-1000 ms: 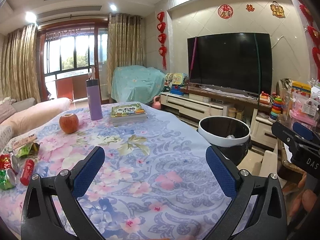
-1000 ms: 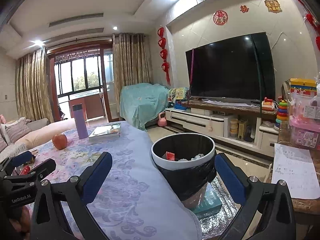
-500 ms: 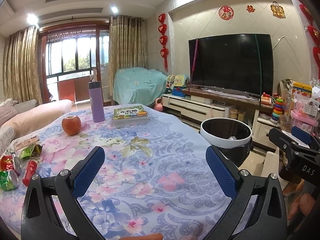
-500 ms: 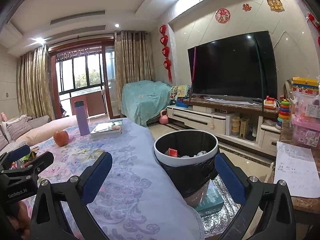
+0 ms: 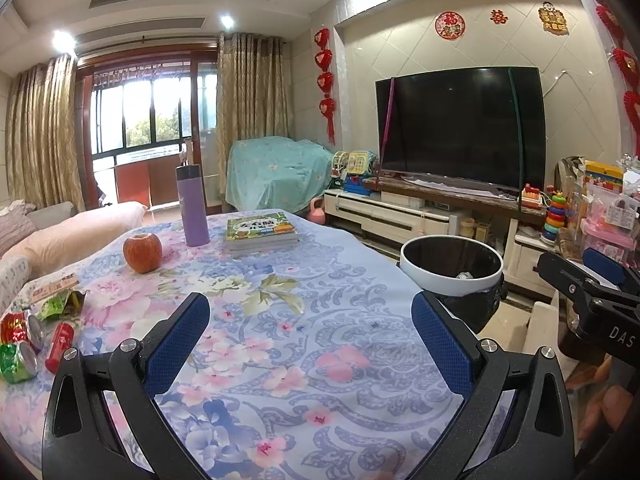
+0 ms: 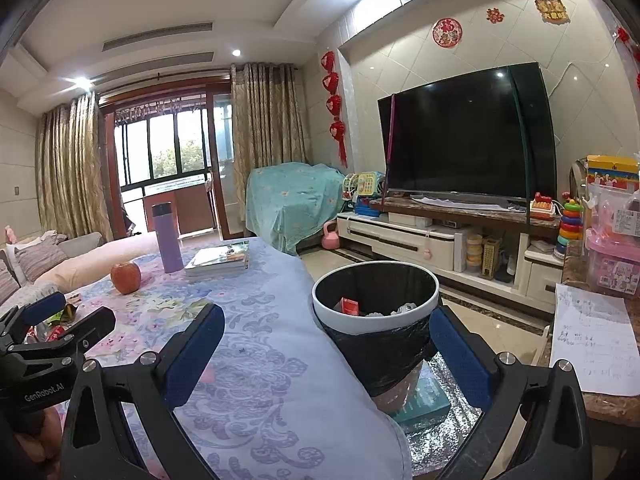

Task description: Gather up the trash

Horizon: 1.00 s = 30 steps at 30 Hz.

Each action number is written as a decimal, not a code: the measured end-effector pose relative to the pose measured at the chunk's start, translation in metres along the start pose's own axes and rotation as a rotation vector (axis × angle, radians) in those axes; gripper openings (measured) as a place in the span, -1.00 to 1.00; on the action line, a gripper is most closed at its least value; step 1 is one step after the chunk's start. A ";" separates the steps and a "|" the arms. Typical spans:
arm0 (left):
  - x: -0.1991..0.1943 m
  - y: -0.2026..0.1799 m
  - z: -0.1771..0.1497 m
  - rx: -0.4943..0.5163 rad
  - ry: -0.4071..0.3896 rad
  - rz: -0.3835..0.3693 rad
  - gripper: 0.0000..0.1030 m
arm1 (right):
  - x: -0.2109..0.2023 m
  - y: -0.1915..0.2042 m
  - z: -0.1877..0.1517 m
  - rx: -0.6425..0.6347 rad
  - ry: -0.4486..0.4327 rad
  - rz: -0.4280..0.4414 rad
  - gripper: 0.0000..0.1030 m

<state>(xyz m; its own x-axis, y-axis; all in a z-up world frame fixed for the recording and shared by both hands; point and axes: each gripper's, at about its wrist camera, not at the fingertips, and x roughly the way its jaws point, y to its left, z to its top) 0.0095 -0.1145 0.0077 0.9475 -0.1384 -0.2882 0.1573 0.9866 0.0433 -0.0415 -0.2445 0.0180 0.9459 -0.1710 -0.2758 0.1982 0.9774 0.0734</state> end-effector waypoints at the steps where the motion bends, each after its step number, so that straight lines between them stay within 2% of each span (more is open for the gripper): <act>1: 0.000 0.000 0.000 -0.001 0.000 -0.001 1.00 | 0.000 0.000 0.000 0.000 0.001 0.000 1.00; 30: 0.003 -0.003 -0.001 0.009 0.012 -0.009 1.00 | 0.000 0.001 0.003 0.001 0.000 0.007 1.00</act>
<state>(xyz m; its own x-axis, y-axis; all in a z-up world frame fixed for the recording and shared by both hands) 0.0119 -0.1182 0.0055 0.9429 -0.1458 -0.2996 0.1678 0.9846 0.0490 -0.0401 -0.2439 0.0213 0.9474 -0.1642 -0.2748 0.1916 0.9785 0.0762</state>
